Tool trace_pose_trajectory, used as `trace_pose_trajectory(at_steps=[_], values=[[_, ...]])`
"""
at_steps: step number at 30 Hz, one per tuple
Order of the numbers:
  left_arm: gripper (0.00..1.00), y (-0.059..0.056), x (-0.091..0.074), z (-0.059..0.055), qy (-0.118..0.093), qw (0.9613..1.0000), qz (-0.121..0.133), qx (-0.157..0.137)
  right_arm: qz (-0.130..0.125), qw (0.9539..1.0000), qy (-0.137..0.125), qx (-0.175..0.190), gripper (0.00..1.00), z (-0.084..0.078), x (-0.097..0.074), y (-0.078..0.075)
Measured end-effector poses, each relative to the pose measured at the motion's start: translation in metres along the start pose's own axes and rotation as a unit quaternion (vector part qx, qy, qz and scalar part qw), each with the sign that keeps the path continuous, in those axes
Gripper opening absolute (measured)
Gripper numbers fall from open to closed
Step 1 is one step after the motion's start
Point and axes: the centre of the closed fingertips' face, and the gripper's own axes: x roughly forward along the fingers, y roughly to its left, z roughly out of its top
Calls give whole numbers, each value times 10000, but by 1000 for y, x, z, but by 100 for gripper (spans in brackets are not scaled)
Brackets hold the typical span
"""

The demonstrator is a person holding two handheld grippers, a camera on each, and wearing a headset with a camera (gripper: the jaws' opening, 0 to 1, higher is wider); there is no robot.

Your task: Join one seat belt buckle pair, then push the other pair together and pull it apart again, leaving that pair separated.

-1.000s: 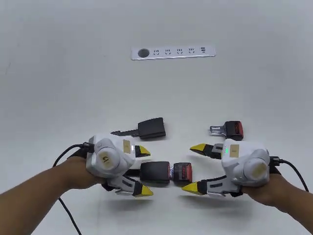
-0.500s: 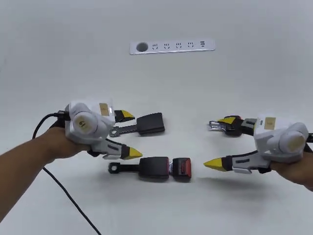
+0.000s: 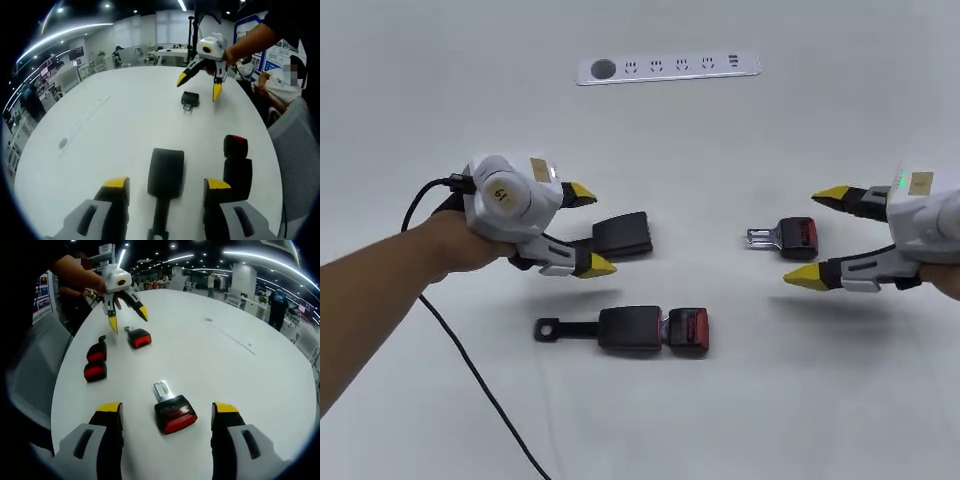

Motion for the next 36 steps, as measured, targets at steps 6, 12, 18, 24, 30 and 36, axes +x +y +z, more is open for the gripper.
trace_pose_trajectory(at_steps=[6,12,18,24,30,36], values=[[60,3,9,-12,240,9997,-50,-28,144,9998,137,-51,70,-14,1,-19],[59,4,15,-18,147,9996,-241,-94,378,9983,391,-204,65,-23,6,-15],[54,-2,21,-21,279,9991,-319,-68,671,9958,567,-270,61,-33,8,-9],[46,0,23,-24,287,9989,-346,100,766,9954,474,-324,54,-23,9,-8],[43,-1,25,-26,319,9978,-444,375,791,9942,480,-547,41,-25,14,-10],[34,0,31,-22,227,9978,-460,424,814,9940,467,-559,35,-23,16,-8]])
